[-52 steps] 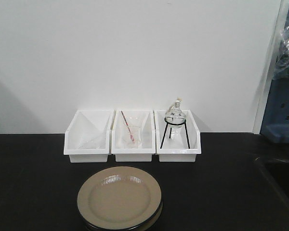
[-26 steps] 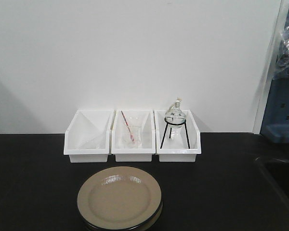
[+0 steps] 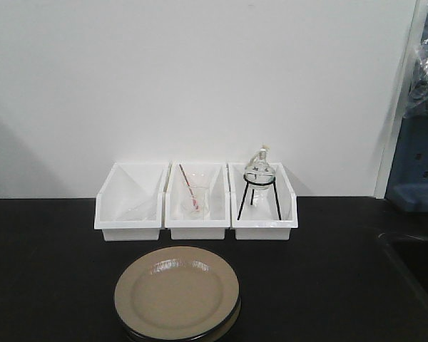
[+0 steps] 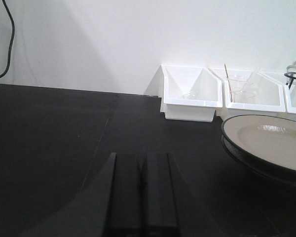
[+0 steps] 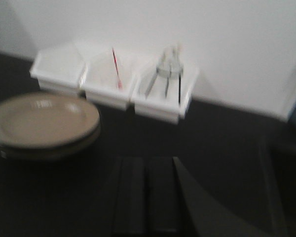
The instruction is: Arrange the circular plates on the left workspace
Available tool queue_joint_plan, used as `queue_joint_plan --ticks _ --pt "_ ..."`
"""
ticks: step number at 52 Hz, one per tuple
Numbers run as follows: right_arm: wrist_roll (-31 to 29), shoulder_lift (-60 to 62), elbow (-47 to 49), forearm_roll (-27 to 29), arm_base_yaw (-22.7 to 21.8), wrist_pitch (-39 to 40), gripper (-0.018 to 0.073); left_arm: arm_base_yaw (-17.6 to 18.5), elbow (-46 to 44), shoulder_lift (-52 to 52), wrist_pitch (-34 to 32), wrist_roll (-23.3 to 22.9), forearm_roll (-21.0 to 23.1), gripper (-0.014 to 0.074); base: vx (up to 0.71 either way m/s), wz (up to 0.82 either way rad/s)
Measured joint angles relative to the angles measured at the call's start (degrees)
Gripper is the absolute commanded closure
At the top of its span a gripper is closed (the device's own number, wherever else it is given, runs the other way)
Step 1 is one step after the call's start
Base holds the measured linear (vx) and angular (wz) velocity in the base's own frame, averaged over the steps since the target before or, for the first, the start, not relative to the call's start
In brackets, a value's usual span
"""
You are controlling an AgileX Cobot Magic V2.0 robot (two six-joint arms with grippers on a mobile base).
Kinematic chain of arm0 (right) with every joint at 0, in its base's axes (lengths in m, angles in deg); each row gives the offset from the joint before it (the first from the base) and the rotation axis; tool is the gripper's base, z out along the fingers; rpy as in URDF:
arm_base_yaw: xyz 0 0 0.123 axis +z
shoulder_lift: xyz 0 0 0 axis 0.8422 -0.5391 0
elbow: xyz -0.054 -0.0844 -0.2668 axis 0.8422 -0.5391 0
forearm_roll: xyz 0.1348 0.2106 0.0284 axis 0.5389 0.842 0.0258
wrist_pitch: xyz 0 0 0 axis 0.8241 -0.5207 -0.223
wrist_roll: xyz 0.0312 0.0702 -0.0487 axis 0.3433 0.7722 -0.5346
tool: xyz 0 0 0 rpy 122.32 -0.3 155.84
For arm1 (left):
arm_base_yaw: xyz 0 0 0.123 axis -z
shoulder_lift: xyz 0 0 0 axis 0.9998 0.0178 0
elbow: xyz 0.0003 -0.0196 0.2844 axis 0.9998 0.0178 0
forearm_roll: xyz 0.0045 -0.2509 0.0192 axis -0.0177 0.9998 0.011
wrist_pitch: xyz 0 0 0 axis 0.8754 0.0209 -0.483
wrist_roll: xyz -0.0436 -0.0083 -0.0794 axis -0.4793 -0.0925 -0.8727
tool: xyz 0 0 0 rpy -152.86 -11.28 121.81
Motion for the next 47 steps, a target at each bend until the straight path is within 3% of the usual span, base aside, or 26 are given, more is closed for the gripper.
queue_joint_plan --ticks 2,5,10,16,27,36,47 --pt "9.4 0.4 0.0 -7.0 0.0 -5.4 0.0563 0.0 0.0 0.0 0.0 0.0 0.0 0.0597 0.00 0.00" --pt "16.6 1.8 -0.4 -12.8 0.0 -9.4 0.0563 0.0 0.0 0.0 0.0 0.0 0.0 0.0597 0.00 0.00" --pt "20.7 6.2 -3.5 -17.4 -2.0 -9.0 0.0563 0.0 0.0 0.0 0.0 0.0 0.0 0.0597 0.00 0.00" --pt "16.8 12.3 -10.6 -15.1 -6.7 -1.8 0.0563 0.0 0.0 0.0 0.0 0.0 -0.1 0.0597 0.00 0.00" --pt "4.1 20.3 -25.4 -2.2 -15.3 13.4 0.0563 0.0 0.0 0.0 0.0 0.0 -0.1 0.0597 0.00 0.00" --pt "2.0 24.4 -27.6 0.1 -16.4 19.9 0.0563 0.0 0.0 0.0 0.0 0.0 -0.1 0.0597 0.00 0.00" --pt "1.6 25.3 -27.6 -0.4 -16.4 20.8 0.0563 0.0 0.0 0.0 0.0 0.0 -0.1 0.0597 0.00 0.00"
